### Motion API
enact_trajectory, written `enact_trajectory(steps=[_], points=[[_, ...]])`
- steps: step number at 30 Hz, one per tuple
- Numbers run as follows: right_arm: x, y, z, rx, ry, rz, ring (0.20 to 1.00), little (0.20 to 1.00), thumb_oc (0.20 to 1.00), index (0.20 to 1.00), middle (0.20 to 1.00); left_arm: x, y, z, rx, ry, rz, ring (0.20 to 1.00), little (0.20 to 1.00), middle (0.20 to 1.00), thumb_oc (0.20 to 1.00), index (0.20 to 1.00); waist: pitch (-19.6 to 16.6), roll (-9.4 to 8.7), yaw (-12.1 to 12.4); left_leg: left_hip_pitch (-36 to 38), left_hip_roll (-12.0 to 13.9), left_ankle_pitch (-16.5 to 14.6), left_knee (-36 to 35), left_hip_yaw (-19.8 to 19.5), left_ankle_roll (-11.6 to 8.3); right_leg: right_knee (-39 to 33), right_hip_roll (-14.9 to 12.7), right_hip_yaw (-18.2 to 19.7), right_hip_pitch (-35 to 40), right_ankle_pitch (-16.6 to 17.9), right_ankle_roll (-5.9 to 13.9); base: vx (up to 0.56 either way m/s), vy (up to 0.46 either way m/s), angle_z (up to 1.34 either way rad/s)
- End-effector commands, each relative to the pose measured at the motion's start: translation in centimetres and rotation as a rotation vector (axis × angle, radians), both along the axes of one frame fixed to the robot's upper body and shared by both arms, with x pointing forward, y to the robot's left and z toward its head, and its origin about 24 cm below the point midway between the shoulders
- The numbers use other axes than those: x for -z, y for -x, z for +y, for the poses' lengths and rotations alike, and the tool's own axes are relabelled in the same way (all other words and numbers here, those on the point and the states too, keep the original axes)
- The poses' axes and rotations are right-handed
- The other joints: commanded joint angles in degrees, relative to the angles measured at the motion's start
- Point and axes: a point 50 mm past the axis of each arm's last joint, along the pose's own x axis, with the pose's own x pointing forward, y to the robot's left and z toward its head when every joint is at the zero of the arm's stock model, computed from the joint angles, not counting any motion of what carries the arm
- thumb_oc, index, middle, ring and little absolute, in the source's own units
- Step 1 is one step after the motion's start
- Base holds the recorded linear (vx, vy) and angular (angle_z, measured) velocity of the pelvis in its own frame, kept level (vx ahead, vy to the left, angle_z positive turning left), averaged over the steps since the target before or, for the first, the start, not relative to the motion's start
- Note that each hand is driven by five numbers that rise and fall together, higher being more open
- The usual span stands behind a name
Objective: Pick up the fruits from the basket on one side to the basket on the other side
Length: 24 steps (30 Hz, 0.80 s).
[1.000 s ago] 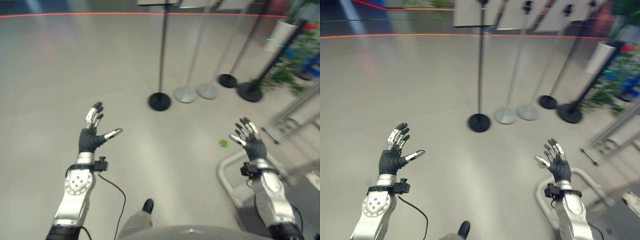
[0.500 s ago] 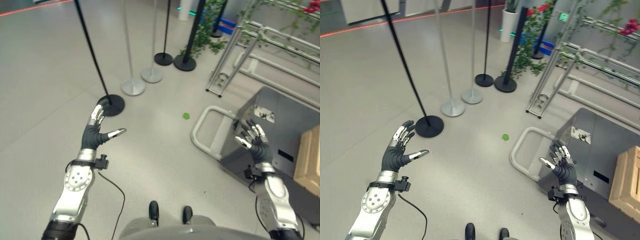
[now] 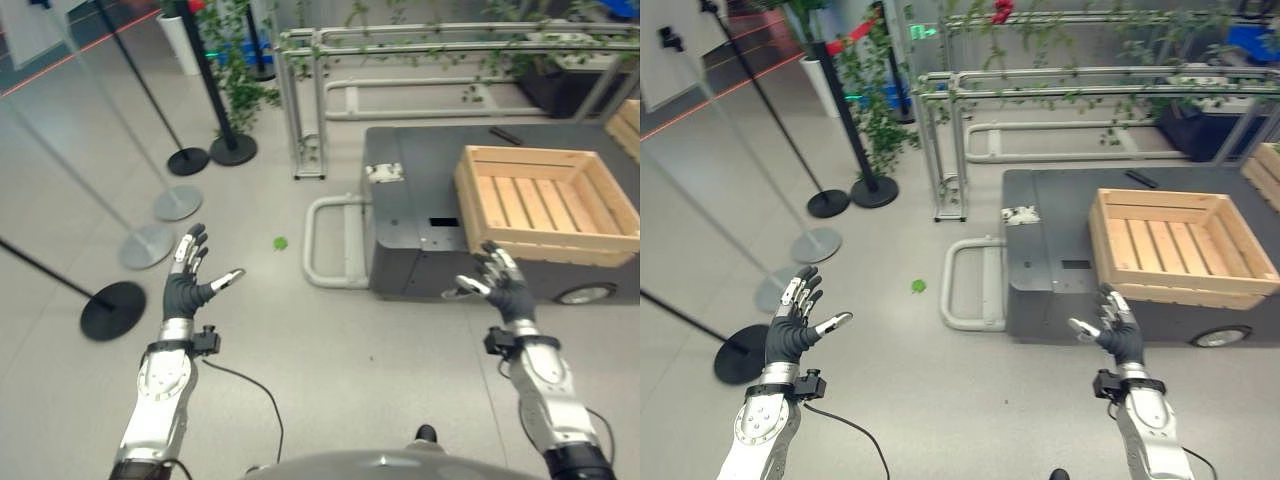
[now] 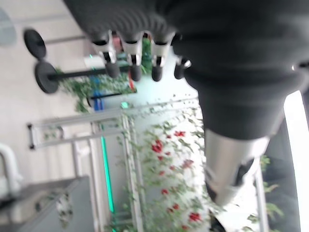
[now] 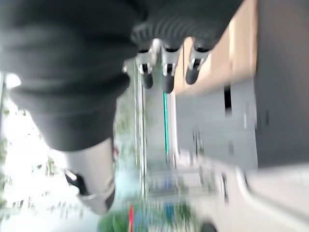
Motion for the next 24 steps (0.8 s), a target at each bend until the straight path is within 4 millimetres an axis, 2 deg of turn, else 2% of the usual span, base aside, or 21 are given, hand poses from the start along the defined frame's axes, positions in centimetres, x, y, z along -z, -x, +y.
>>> enact_trajectory(steps=[1,2,3,4,5,6,7,8,9,11,12,13,15,17,18,19,21,24], points=[[-3.3,-1.0,0.5,0.008,-0.036,-0.205,1.0,1.0,1.0,1.0,1.0,-4.0,-1.1,1.5,-0.03,-0.042,-0.184,1.0,1.0,1.0,1.0,1.0,1.5,-2.7,-0.4,2.0,2.5,1.9,2.8,-1.6,-2.76,-2.2,4.5,3.1,-1.2,-3.0,-0.78,0.22,-0.49,-0.65],[-3.3,-1.0,0.2,0.017,-0.034,-0.207,1.0,1.0,1.0,1.0,1.0,-4.1,-1.2,1.5,-0.041,-0.045,-0.195,1.0,1.0,1.0,1.0,1.0,1.5,-2.59,-0.1,2.2,4.0,5.9,5.0,-3.3,-3.41,-3.8,7.7,4.6,-0.2,-3.9,-2.18,0.12,-0.233,-0.64],[-3.3,-1.0,0.2,0.016,-0.034,-0.207,1.0,1.0,1.0,1.0,1.0,-4.1,-1.2,1.5,-0.041,-0.045,-0.195,1.0,1.0,1.0,1.0,1.0,1.6,-2.5,-0.1,2.3,4.2,6.0,5.0,-3.2,-3.53,-3.9,7.9,4.6,-0.1,-3.9,-2.27,0.21,-0.394,-0.82],[-3.2,-1.1,0.2,0.011,-0.038,-0.199,1.0,1.0,1.0,1.0,1.0,-4.1,-1.2,1.4,-0.046,-0.052,-0.197,1.0,1.0,1.0,1.0,1.0,1.7,-2.88,0.6,1.3,4.1,7.7,8.3,-6.8,-3.25,-4.5,10.1,6.2,1.1,-5.0,-4.05,0.09,-0.181,-0.67],[-3.2,-1.1,0.2,0.011,-0.038,-0.199,1.0,1.0,1.0,1.0,1.0,-4.1,-1.2,1.4,-0.046,-0.052,-0.197,1.0,1.0,1.0,1.0,1.0,1.7,-2.85,0.6,1.1,4.2,7.7,8.5,-7.0,-3.3,-4.6,10.1,6.1,1.2,-5.0,-4.09,0.14,-0.283,-0.53],[-3.2,-1.1,0.2,0.006,-0.037,-0.196,1.0,1.0,1.0,1.0,1.0,-4.1,-1.1,1.5,-0.053,-0.054,-0.195,1.0,1.0,1.0,1.0,1.0,1.8,-3.45,1.2,0.3,2.7,7.0,10.6,-11.1,-2.09,-4.8,10.9,7.4,1.6,-5.5,-5.12,0.1,-0.216,-0.57],[-3.0,-1.1,0.2,0.006,-0.038,-0.183,1.0,1.0,1.0,1.0,1.0,-4.2,-1.1,1.5,-0.054,-0.054,-0.195,1.0,1.0,1.0,1.0,1.0,1.9,-4.08,2.0,-1.3,-1.2,4.4,12.5,-16.1,-0.71,-5.3,11.5,9.1,2.4,-5.9,-5.8,0.25,-0.373,-0.81],[-2.4,-1.1,-0.1,0.023,-0.045,-0.157,1.0,1.0,1.0,1.0,1.0,-3.9,-1.0,1.5,-0.062,-0.055,-0.183,1.0,1.0,1.0,1.0,1.0,2.1,-5.15,3.9,-5.6,-8.3,-2.6,12.1,-20.9,1.52,-6.6,12.2,10.7,4.9,-6.7,-6.09,0.29,-0.309,-0.87],[-2.3,-1.0,-0.3,0.037,-0.047,-0.158,1.0,1.0,1.0,1.0,1.0,-3.9,-0.9,1.6,-0.067,-0.064,-0.182,1.0,1.0,1.0,1.0,1.0,2.2,-5.44,4.4,-7.5,-10.1,-5.2,9.2,-21.9,2.27,-7.1,12.2,11.2,5.8,-6.9,-5.73,0.28,-0.195,-0.44],[-2.3,-0.9,-0.4,0.047,-0.047,-0.159,1.0,1.0,1.0,1.0,1.0,-3.8,-0.9,1.6,-0.066,-0.075,-0.179,1.0,1.0,1.0,1.0,1.0,2.4,-5.46,4.8,-9.8,-10.9,-4.0,6.2,-22.8,2.28,-7.5,12.1,11.4,6.4,-6.9,-5.37,0.13,-0.01,0.02],[-2.2,-0.9,-0.5,0.053,-0.044,-0.161,1.0,1.0,1.0,1.0,1.0,-3.8,-0.9,1.6,-0.064,-0.088,-0.178,1.0,1.0,1.0,1.0,1.0,3.1,-4.95,5.7,-13.2,-11.5,-0.9,3.8,-23.8,1.98,-7.8,12.7,11.9,7.3,-6.9,-5.27,0.14,-0.021,-0.11],[-2.0,-1.0,-0.4,0.06,-0.041,-0.154,1.0,1.0,1.0,1.0,1.0,-3.8,-1.1,1.4,-0.06,-0.093,-0.176,1.0,1.0,1.0,1.0,1.0,3.9,-5.16,6.8,-15.3,-13.5,1.1,0.8,-26.9,1.96,-8.2,13.2,13.2,8.7,-7.2,-5.41,0.17,-0.049,-0.2],[-1.9,-1.3,0.1,0.045,-0.052,-0.155,1.0,1.0,1.0,1.0,1.0,-3.8,-1.0,1.7,-0.072,-0.119,-0.176,1.0,1.0,1.0,1.0,1.0,4.7,-4.58,7.4,-15.7,-17.1,2.3,-0.7,-30.1,2.2,-8.5,15.1,15.6,10.4,-7.6,-5.94,0.22,-0.025,-0.63],[-1.7,-1.1,0.0,0.04,-0.045,-0.139,1.0,1.0,1.0,1.0,1.0,-3.6,-0.9,1.7,-0.073,-0.123,-0.17,1.0,1.0,1.0,1.0,1.0,4.3,-4.2,7.1,-14.6,-16.8,2.6,-1.8,-28.7,2.4,-8.5,15.2,16.2,10.7,-8.1,-5.96,0.18,0.082,-0.66],[-1.6,-1.1,0.1,0.034,-0.046,-0.137,1.0,1.0,1.0,1.0,1.0,-3.6,-0.9,1.6,-0.071,-0.127,-0.166,1.0,1.0,1.0,1.0,1.0,4.2,-4.24,7.2,-14.4,-17.0,2.7,-1.8,-29.6,2.29,-8.7,15.1,16.3,10.8,-8.0,-5.82,0.16,0.108,-0.9],[-1.6,-1.1,0.3,0.022,-0.05,-0.136,1.0,1.0,1.0,1.0,1.0,-3.7,-0.9,1.6,-0.069,-0.136,-0.166,1.0,1.0,1.0,1.0,1.0,3.9,-4.47,7.2,-14.0,-17.5,1.7,-1.6,-30.5,2.79,-8.8,14.8,17.2,10.7,-8.1,-5.68,0.17,0.14,-0.8],[-1.5,-1.1,0.4,0.02,-0.065,-0.134,1.0,1.0,1.0,1.0,1.0,-3.7,-0.8,1.7,-0.061,-0.15,-0.165,1.0,1.0,1.0,1.0,1.0,3.5,-4.64,6.9,-13.5,-17.5,1.0,-1.9,-29.8,3.09,-9.2,14.4,17.6,10.9,-8.0,-5.29,0.15,0.144,-0.52],[-1.0,-0.8,0.8,0.016,-0.092,-0.119,1.0,1.0,1.0,1.0,1.0,-3.5,-0.5,2.0,-0.051,-0.193,-0.14,1.0,1.0,1.0,1.0,1.0,2.0,-5.34,6.7,-12.4,-18.4,-2.3,-0.6,-25.8,5.07,-8.7,11.0,18.0,11.2,-8.3,-3.14,0.2,0.221,-0.51]])
